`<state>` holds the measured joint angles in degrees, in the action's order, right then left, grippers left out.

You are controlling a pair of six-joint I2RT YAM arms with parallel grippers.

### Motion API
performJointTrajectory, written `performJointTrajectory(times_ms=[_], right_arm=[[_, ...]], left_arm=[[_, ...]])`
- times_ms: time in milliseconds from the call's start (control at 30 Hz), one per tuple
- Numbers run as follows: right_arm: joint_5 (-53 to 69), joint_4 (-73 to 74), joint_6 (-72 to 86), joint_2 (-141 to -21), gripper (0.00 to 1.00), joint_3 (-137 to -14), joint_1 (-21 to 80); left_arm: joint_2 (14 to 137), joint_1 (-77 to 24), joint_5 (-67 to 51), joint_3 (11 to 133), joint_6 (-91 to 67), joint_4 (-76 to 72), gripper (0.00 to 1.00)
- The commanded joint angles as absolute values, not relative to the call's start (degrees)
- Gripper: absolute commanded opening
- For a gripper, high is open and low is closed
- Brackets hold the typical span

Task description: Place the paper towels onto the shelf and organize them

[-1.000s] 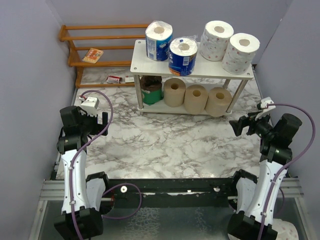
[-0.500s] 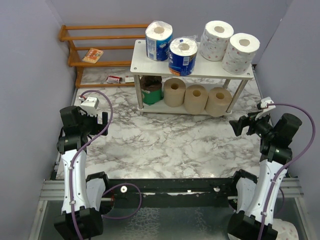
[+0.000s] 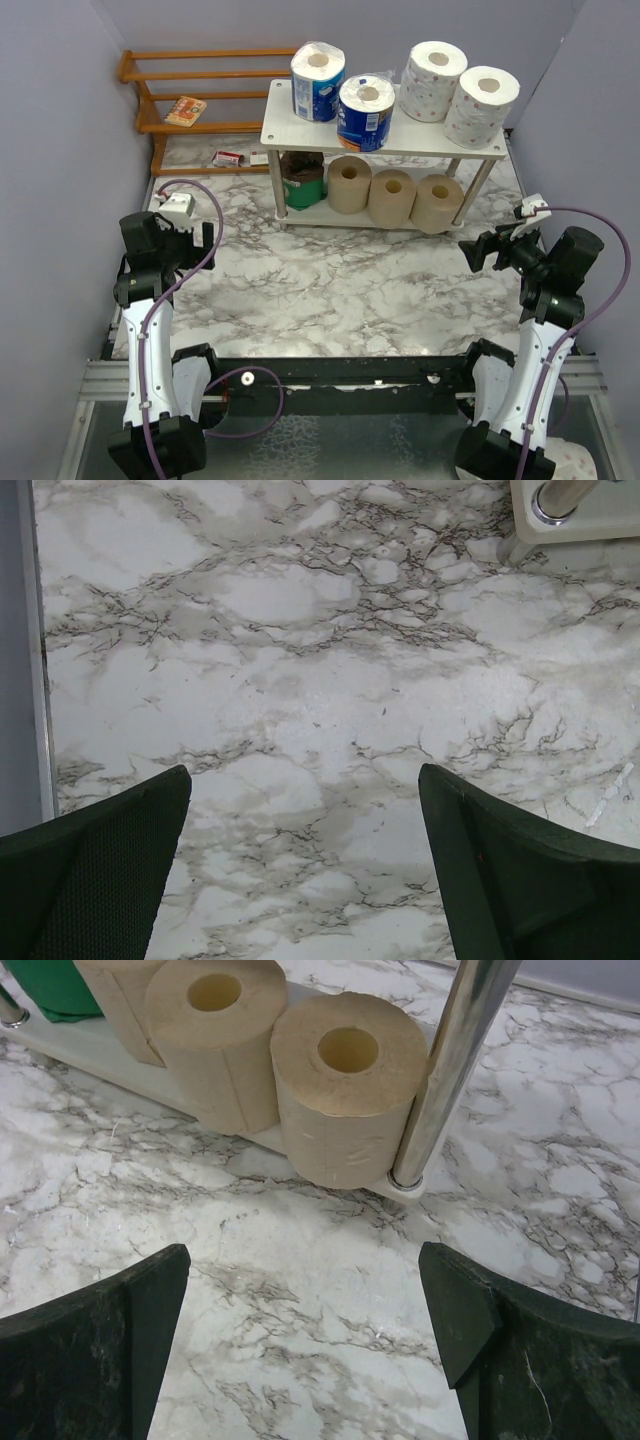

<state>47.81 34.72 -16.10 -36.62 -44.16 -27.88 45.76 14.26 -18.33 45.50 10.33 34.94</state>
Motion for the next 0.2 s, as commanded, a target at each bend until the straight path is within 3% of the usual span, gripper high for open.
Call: performJointTrajectory(times_ms=[0, 167], right_arm=[[47.29, 34.45, -15.21, -36.95, 1.00, -44.08, -28.21], [47.20, 34.37, -15.12, -37.00, 1.00, -44.12, -28.21]], left_arm=[[44.91, 14.68, -16.62, 45.06, 9.31, 33.06, 0.99], [45.07, 14.67, -21.21, 46.34, 10.30, 34.27, 0.99]])
